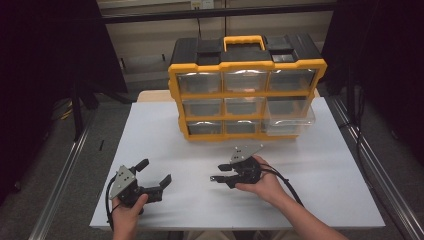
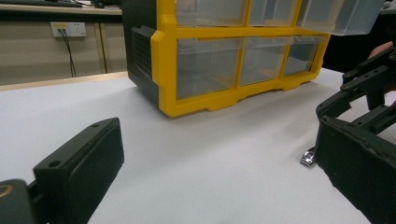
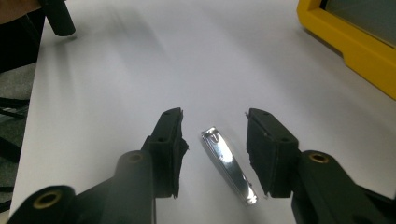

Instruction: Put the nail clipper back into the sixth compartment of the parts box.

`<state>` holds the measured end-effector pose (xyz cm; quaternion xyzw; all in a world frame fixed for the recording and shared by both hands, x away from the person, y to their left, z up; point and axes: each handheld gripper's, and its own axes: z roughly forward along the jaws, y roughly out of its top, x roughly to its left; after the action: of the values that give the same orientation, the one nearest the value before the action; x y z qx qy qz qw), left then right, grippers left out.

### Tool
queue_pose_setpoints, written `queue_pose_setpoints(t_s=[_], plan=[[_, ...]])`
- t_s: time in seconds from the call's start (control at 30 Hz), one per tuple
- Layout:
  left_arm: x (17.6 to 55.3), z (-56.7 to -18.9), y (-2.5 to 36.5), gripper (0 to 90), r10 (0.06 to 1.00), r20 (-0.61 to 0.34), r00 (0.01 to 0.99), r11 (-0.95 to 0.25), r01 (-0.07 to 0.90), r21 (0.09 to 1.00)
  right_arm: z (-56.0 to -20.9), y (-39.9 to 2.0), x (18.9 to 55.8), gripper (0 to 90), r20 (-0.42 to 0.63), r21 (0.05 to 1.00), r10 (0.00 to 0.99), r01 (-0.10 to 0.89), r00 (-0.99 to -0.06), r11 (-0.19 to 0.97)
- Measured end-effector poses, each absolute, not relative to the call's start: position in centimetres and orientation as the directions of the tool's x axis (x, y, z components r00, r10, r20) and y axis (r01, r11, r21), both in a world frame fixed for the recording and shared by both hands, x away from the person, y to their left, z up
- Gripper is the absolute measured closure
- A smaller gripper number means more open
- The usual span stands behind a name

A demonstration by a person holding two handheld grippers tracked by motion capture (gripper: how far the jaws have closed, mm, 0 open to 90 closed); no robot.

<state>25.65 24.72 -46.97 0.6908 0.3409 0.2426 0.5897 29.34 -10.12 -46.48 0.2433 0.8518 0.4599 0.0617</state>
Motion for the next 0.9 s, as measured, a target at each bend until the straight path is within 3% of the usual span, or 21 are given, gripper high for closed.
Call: queue_pose_setpoints(t_s=[0.13, 0.67, 0.9], plan=[[25.7, -47.0, 24.7, 1.9, 0.754, -0.074, 0.653, -0.066, 0.186, 0.980, -47.0, -9.7, 29.8, 54.5, 0.127, 0.795, 0.477, 0.377, -0.870, 0.476], [25.7, -47.1, 24.7, 1.9, 0.752, -0.075, 0.655, -0.066, 0.188, 0.980, -48.1, -7.9, 31.1, 61.9, 0.082, 0.737, 0.418, 0.338, -0.904, 0.585], [25.7, -47.0, 24.7, 1.9, 0.753, -0.075, 0.654, -0.063, 0.185, 0.981, -48.1, -7.6, 31.2, 74.0, 0.063, 0.711, 0.413, 0.331, -0.909, 0.620]])
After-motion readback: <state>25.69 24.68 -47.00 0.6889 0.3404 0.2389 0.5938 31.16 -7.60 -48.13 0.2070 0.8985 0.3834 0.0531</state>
